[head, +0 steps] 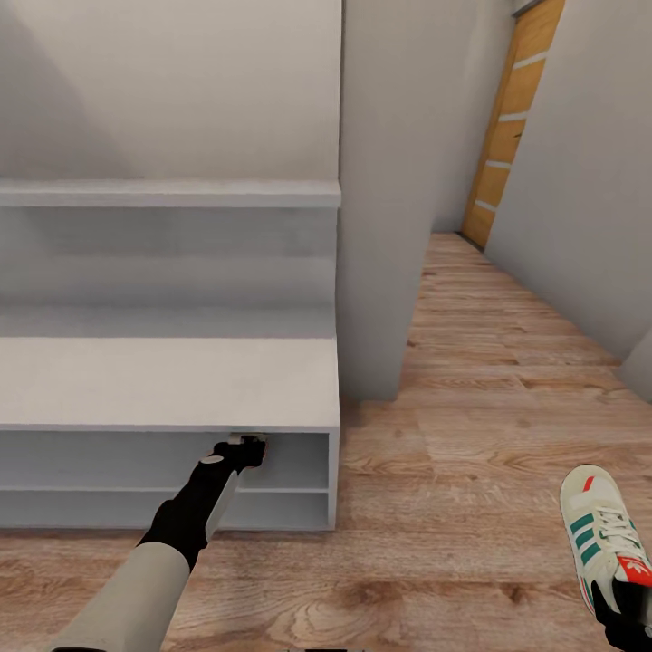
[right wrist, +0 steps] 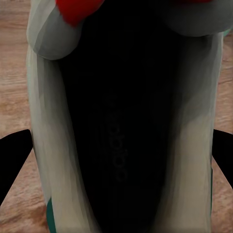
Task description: Pick up the two gym shoes and the two sandals from the corridor floor and place them onto the hallstand (shoe rack) in the corridor, making sure they are on the rack and not on the floor. Arrange them so the two gym shoes are next to each other and the two sandals are next to each other.
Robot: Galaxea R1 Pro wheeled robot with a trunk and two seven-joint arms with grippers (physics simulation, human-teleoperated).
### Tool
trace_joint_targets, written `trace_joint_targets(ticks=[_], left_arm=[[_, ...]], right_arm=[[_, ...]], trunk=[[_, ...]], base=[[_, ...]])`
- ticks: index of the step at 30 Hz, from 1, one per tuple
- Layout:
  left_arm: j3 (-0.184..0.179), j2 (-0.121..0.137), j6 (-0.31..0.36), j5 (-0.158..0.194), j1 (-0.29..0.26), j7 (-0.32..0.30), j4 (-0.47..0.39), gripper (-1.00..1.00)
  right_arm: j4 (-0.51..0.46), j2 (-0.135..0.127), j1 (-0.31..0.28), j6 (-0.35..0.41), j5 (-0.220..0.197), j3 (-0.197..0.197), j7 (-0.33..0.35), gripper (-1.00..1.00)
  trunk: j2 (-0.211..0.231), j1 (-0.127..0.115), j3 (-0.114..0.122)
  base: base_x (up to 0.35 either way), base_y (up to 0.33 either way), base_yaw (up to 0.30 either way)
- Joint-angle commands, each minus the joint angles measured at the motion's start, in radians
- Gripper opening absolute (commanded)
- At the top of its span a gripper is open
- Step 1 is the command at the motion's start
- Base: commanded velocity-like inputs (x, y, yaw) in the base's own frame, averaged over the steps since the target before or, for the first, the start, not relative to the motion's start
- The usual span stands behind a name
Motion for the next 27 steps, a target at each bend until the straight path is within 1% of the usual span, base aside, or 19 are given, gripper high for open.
trace_joint_targets(ticks=[1,8,9,19,22,27], left_arm=[[-0.001,0.000,0.005,-0.002,0.000,0.003,-0.002,-1.00],[-0.001,0.001,0.004,-0.002,0.000,0.002,-0.002,-1.00],[-0.001,0.001,0.004,-0.003,0.000,0.002,-0.002,1.00],[0.001,0.003,0.004,-0.003,0.000,0.001,-0.002,1.00],[0.002,0.003,0.003,-0.003,0.000,0.001,-0.002,1.00],[0.002,0.003,0.002,-0.003,0.000,0.001,-0.003,1.00]], right_arm=[[0.001,0.000,-0.001,-0.003,0.001,-0.006,0.008,-1.00],[0.001,0.000,-0.001,-0.003,0.001,-0.006,0.008,-1.00],[0.001,0.000,-0.001,-0.002,0.001,-0.006,0.008,-1.00],[0.001,0.000,-0.001,-0.003,0.001,-0.006,0.008,-1.00],[0.001,0.000,-0.001,-0.002,0.000,-0.006,0.008,-1.00],[0.001,0.000,-0.001,-0.003,0.001,-0.006,0.008,-1.00]], trunk=[[0.000,0.000,-0.001],[0.000,0.000,-0.001],[0.000,0.000,-0.001],[0.000,0.000,-0.001],[0.000,0.000,-0.001],[0.000,0.000,-0.001]], base=[[0.004,0.000,0.000],[0.001,0.000,0.000],[0.000,0.000,0.000],[-0.013,0.000,0.000],[-0.187,0.000,0.000],[-0.300,0.000,0.000]])
